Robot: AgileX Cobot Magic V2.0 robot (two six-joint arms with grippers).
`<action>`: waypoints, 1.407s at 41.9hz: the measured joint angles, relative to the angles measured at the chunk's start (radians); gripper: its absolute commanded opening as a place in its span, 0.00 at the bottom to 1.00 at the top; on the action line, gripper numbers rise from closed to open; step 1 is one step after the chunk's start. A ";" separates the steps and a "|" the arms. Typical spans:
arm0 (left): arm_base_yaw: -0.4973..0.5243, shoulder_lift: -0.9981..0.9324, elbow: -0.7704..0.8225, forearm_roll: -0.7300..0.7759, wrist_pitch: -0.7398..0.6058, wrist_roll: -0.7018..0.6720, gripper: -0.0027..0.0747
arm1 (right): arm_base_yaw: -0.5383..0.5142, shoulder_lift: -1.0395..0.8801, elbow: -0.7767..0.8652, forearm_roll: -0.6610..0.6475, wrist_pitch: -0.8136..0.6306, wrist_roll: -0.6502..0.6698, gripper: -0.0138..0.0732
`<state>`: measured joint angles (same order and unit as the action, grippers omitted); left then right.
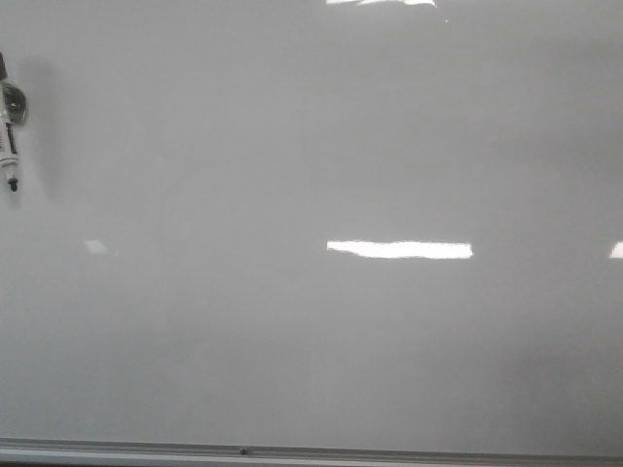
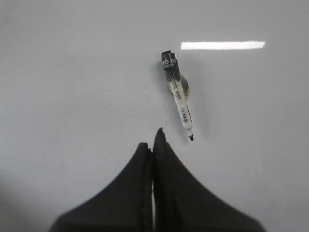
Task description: Write number 4 on whiteboard
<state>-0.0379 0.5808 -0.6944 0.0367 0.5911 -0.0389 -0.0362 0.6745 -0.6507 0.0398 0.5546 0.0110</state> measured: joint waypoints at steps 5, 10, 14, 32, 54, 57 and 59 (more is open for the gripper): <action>0.000 0.026 0.000 0.000 0.002 0.000 0.01 | 0.000 0.036 0.000 0.000 0.000 0.000 0.16; 0.000 0.051 0.000 0.000 0.002 0.000 0.07 | 0.002 0.049 0.000 0.000 0.002 -0.011 0.33; 0.000 0.073 0.000 0.000 0.002 0.000 0.24 | 0.005 0.049 0.000 0.000 0.008 -0.036 0.55; 0.000 0.242 0.000 -0.008 -0.071 0.000 0.72 | 0.005 0.049 0.000 0.000 0.037 -0.051 0.81; -0.002 0.523 -0.049 -0.102 -0.244 0.000 0.72 | 0.005 0.049 0.000 0.000 0.037 -0.052 0.81; -0.013 0.556 -0.068 -0.102 -0.257 0.000 0.72 | 0.005 0.049 0.000 0.000 0.037 -0.052 0.81; -0.020 0.578 -0.081 -0.102 -0.264 0.000 0.71 | 0.005 0.049 0.000 0.000 0.037 -0.052 0.81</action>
<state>-0.0577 1.1584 -0.7749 -0.0657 0.3271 -0.0389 -0.0312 0.7234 -0.6507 0.0398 0.5920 -0.0412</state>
